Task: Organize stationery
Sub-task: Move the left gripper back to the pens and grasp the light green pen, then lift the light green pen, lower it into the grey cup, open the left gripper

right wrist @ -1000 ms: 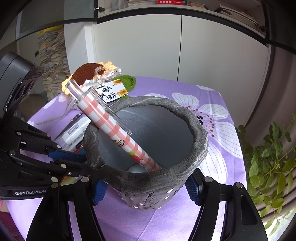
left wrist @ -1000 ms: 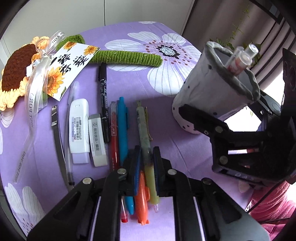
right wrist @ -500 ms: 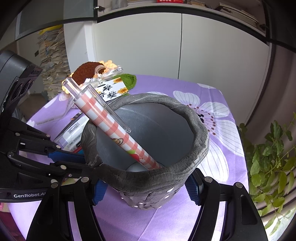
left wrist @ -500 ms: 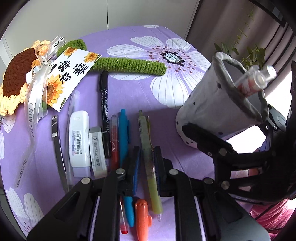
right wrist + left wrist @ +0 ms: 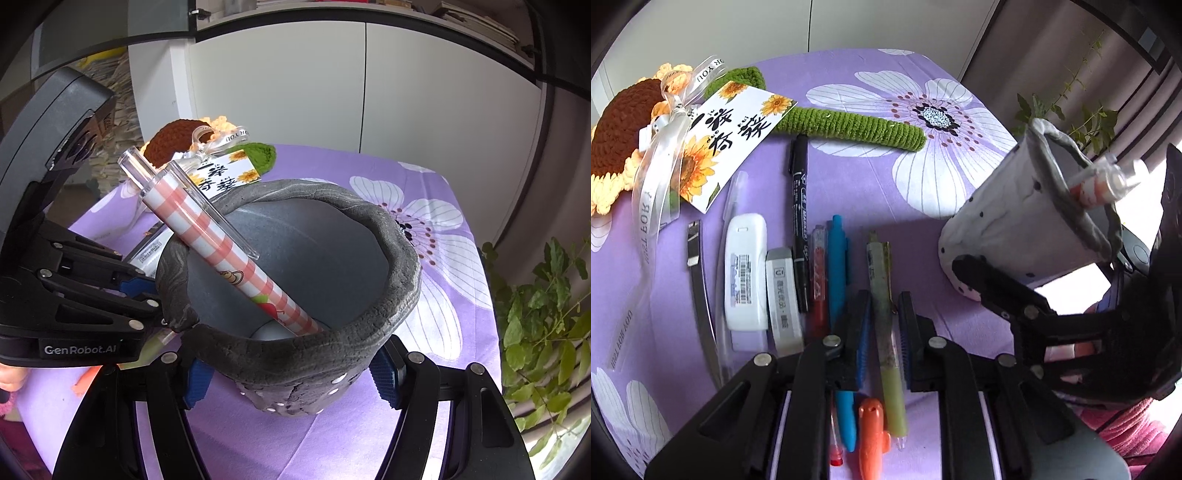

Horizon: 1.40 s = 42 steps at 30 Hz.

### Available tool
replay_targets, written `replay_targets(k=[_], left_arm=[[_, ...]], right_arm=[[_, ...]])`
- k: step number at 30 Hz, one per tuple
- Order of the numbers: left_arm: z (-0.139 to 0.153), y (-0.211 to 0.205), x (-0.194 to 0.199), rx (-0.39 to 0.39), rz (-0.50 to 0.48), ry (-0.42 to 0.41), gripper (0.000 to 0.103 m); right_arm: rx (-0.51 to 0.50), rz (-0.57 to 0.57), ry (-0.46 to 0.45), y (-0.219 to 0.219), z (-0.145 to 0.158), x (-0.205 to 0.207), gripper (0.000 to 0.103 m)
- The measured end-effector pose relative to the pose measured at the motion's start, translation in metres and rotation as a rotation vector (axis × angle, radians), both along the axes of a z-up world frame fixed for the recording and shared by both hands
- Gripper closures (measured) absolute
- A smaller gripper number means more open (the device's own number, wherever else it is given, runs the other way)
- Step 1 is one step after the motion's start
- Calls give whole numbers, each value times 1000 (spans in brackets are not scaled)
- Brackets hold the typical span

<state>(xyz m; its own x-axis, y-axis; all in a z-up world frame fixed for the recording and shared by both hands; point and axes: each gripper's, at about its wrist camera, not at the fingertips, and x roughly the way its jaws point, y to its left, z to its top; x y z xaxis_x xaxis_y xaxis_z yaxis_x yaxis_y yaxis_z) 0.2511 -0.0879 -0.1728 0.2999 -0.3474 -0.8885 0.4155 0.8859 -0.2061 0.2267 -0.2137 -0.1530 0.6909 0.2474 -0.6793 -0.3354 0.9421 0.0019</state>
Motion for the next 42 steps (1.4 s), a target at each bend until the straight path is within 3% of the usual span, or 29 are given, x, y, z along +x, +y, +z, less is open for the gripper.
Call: replay_targets(k=[9, 12, 14, 15, 18, 22, 26, 34, 42], left_arm=[[1, 5, -40, 25, -30, 27, 88], [2, -2, -40, 29, -32, 20, 74], [2, -7, -37, 41, -28, 9, 58], [2, -9, -36, 49, -27, -1, 58], [0, -13, -30, 67, -18, -20, 60], [-1, -13, -20, 90, -15, -52, 79], [-1, -8, -19, 100, -39, -63, 89], [4, 0, -24, 68, -33, -37, 89], [51, 14, -37, 1, -5, -131, 90]], right_arm=[[-2, -1, 1, 0, 0, 0, 32], [-2, -1, 1, 0, 0, 0, 32], [-1, -1, 4, 0, -1, 0, 32], [-1, -1, 4, 0, -1, 0, 32], [2, -1, 5, 0, -1, -1, 32], [7, -9, 8, -2, -1, -1, 32], [5, -4, 9, -1, -2, -2, 32], [5, -3, 9, -2, -2, -2, 32], [5, -3, 9, -2, -2, -2, 32]])
